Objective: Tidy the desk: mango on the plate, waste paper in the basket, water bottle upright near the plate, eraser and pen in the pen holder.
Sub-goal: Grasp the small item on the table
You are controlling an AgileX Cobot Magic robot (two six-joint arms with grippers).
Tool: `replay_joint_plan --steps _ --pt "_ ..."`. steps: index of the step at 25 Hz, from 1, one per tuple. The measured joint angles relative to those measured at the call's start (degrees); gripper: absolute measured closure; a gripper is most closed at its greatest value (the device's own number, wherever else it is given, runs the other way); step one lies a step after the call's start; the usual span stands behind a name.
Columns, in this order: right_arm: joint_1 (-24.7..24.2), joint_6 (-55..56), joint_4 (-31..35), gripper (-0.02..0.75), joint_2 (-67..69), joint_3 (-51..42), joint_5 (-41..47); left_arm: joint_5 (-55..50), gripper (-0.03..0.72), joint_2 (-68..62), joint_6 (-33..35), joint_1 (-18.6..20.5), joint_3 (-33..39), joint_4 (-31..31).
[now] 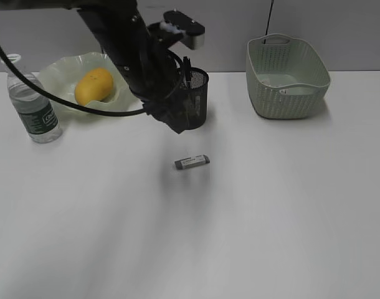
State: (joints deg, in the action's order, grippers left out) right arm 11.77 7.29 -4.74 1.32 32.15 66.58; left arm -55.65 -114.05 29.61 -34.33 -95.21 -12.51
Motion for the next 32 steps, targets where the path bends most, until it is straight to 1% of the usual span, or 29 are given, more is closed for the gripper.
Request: replay_joint_plan --steps 6,12,17,32 --pt "0.0 0.0 0.0 0.269 0.0 0.0 0.0 -0.9 0.223 -8.0 3.6 -2.0 -5.5 2.1" --pt "0.0 0.0 0.0 0.27 0.0 0.0 0.0 -1.2 0.223 -13.5 4.0 -2.6 -8.8 4.0" --pt "0.0 0.0 0.0 0.27 0.0 0.0 0.0 2.0 0.223 -15.5 4.0 -3.4 -9.0 5.5" --pt "0.0 0.0 0.0 0.27 0.0 -0.1 0.0 8.6 0.234 -18.7 4.1 -3.4 -9.3 6.4"
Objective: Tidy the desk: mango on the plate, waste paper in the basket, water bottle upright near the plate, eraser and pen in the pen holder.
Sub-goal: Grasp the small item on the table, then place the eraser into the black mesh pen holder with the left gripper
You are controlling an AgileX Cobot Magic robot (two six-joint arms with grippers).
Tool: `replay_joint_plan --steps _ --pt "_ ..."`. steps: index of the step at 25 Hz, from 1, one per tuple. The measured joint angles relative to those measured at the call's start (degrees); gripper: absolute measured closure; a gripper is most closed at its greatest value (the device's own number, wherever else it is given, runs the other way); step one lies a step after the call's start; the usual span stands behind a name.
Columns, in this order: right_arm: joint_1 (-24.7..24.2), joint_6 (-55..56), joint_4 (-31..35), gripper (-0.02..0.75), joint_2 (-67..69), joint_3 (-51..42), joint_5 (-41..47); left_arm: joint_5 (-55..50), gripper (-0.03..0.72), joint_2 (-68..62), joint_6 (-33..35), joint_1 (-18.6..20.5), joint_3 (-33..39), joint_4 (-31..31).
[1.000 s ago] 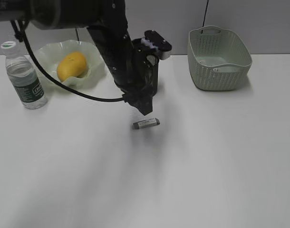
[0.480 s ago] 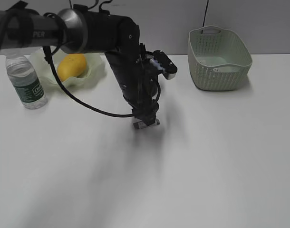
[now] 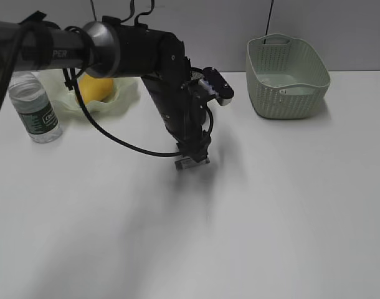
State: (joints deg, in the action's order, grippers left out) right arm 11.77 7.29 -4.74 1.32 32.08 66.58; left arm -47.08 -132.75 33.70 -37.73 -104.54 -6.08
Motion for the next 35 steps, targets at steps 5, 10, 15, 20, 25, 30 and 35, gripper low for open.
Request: replay_joint_plan --steps 5,10,15,20,25,30,35 --pt "0.0 -0.1 0.0 0.27 0.0 0.0 0.1 0.1 0.235 -1.8 0.0 0.0 0.0 0.0" --pt "0.0 -0.1 0.0 0.27 0.0 0.0 0.1 0.1 0.251 -2.5 0.0 0.0 -0.1 -0.2" --pt "0.0 -0.1 0.0 0.27 0.0 0.0 0.1 0.2 0.385 -2.8 0.0 -0.1 -0.2 -1.0" --pt "0.0 -0.1 0.0 0.271 0.0 0.0 0.1 0.1 0.536 -2.8 0.0 -0.1 -0.4 -1.2" --pt "0.0 -0.1 0.0 0.272 0.0 0.0 0.1 -0.2 0.536 -2.3 0.0 -0.1 -0.3 -1.5" --pt "0.0 -0.1 0.0 0.272 0.0 0.0 0.1 -0.7 0.536 1.9 0.0 -0.1 -0.1 -2.1" --pt "0.0 -0.1 0.0 0.272 0.0 0.0 0.1 3.7 0.536 8.6 -0.1 0.5 -0.1 -2.6"
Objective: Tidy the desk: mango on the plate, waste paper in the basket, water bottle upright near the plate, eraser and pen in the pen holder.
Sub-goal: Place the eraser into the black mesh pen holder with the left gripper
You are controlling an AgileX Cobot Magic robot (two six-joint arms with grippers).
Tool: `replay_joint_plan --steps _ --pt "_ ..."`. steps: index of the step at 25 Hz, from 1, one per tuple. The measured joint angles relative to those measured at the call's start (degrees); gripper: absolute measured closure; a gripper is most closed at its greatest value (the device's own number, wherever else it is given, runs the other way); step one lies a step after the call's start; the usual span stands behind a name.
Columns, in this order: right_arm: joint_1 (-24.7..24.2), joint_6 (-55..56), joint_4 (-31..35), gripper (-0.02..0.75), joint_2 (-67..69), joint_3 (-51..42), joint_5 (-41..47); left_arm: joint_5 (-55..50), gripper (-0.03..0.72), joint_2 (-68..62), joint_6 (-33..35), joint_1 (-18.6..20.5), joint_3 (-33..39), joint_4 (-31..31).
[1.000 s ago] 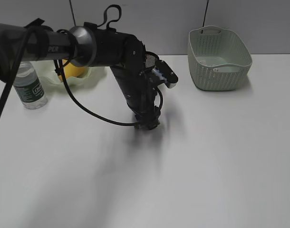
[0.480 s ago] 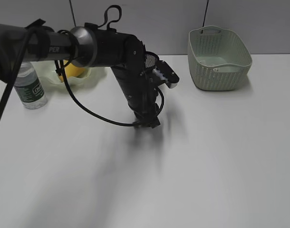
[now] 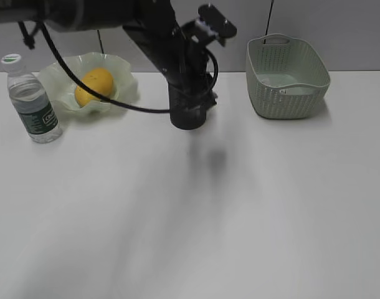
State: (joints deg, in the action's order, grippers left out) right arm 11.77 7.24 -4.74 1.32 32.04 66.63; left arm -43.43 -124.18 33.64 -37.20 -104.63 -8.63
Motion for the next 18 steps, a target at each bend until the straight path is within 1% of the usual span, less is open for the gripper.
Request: replay_joint_plan --steps 3,8,10,13,18 --pt "0.0 0.0 0.0 0.272 0.0 0.0 0.0 5.7 0.536 2.8 -0.1 1.4 0.0 -1.5" --pt "0.0 0.0 0.0 0.272 0.0 0.0 0.0 13.4 0.536 2.9 -0.2 5.2 0.0 -7.5" --pt "0.0 0.0 0.0 0.272 0.0 0.0 0.0 16.2 0.536 2.1 -0.2 6.1 0.0 -10.0" --pt "0.0 0.0 0.0 0.272 0.0 0.0 0.0 20.2 0.536 0.5 -0.2 6.4 0.0 -12.4" --pt "0.0 0.0 0.0 0.272 0.0 0.0 0.0 23.0 0.536 -2.6 -0.2 6.4 0.0 -13.2"
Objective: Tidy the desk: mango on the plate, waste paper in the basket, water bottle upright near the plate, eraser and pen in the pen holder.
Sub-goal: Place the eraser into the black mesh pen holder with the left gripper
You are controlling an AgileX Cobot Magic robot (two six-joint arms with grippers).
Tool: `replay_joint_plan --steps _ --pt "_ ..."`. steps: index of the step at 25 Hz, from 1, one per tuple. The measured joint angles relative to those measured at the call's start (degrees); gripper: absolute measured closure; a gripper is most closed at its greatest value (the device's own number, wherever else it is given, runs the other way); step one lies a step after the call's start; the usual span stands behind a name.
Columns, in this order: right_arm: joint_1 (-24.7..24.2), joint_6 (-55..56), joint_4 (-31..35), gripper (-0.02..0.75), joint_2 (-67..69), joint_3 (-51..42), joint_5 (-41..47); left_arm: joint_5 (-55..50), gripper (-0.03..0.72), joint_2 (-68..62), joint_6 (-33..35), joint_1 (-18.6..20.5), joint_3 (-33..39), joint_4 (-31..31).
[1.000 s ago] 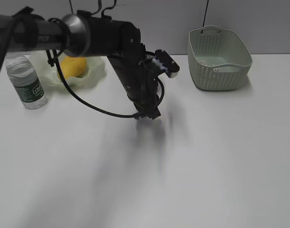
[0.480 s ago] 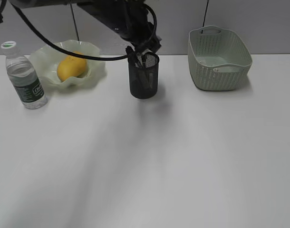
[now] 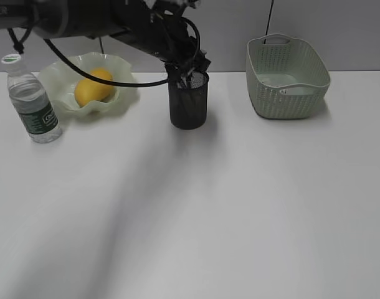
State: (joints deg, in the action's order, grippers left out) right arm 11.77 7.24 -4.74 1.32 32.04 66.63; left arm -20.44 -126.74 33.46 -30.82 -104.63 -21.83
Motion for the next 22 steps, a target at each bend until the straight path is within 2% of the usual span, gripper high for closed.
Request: replay_joint_plan --steps 7,10,16,22 --pt "0.0 0.0 0.0 0.272 0.0 0.0 0.0 3.0 0.533 -1.4 0.0 -0.1 0.0 -1.6" --pt "0.0 0.0 0.0 0.272 0.0 0.0 0.0 3.0 0.51 -1.4 0.0 0.2 0.0 -2.0" --pt "0.0 0.0 0.0 0.272 0.0 0.0 0.0 2.2 0.417 -1.4 0.0 0.4 0.0 -2.4" --pt "0.0 0.0 0.0 0.272 0.0 0.0 0.0 1.0 0.402 -0.9 0.0 0.4 0.0 -2.5"
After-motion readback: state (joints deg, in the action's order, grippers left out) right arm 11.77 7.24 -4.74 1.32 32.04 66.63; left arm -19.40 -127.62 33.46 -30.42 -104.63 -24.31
